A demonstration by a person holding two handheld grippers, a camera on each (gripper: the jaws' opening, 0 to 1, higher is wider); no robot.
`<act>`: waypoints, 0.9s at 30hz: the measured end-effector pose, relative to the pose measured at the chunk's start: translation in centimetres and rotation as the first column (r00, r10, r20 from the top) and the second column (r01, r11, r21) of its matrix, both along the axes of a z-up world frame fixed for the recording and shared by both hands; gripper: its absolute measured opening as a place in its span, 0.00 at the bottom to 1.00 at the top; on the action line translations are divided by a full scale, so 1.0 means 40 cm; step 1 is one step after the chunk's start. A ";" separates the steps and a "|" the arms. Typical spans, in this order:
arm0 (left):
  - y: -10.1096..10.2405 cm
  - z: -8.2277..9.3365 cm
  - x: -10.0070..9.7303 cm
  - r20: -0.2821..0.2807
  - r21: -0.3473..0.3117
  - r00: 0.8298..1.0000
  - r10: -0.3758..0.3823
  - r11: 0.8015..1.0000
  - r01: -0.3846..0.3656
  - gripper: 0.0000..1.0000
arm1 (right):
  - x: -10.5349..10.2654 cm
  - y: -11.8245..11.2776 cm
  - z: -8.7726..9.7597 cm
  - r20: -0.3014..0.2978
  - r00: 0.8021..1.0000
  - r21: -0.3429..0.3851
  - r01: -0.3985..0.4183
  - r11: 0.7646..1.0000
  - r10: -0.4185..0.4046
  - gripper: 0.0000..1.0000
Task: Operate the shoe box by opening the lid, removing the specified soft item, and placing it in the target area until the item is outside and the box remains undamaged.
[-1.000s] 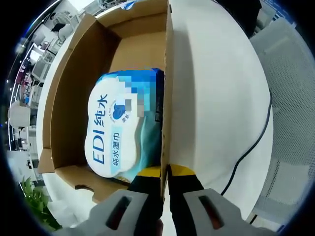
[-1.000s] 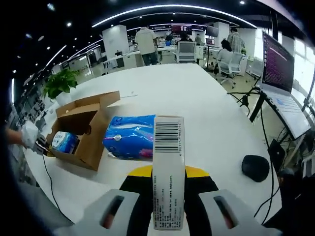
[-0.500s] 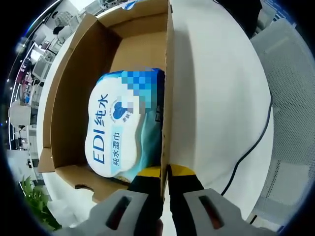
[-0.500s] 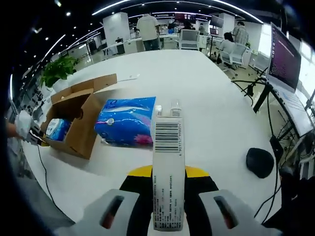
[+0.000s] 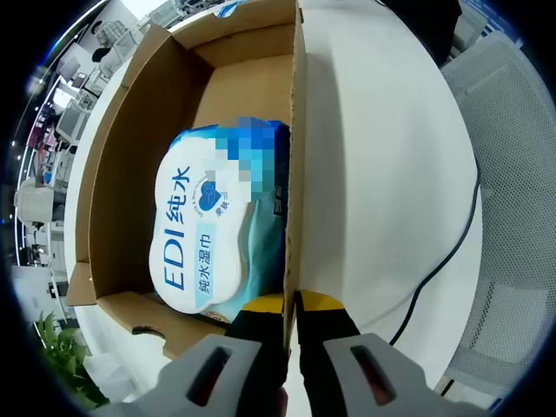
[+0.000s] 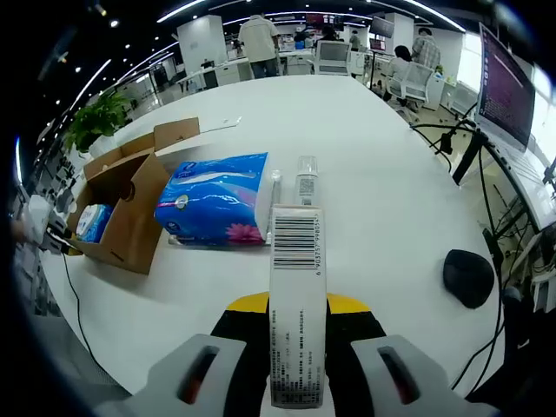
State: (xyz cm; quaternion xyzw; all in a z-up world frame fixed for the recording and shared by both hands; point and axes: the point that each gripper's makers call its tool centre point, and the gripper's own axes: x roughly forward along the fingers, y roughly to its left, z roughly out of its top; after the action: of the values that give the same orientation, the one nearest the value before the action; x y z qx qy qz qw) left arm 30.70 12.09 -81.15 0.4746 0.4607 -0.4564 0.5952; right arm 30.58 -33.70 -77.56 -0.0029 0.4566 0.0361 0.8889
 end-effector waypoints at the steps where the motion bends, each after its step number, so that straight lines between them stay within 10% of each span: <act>1: 0.000 0.000 0.000 0.000 0.000 1.000 0.000 1.000 0.000 0.02 | -0.001 -0.002 -0.005 -0.006 1.000 -0.003 -0.004 1.000 0.004 0.18; 27: 0.005 -0.003 0.000 -0.006 0.007 1.000 0.003 1.000 -0.003 0.02 | 0.012 0.010 -0.043 -0.045 0.998 -0.007 -0.040 0.999 0.040 0.19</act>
State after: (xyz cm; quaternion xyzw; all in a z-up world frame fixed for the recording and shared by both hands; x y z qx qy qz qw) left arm 30.71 12.30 -81.26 0.4744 0.4649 -0.4554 0.5928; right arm 31.05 -33.31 -79.28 -0.0149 0.4765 0.0520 0.8775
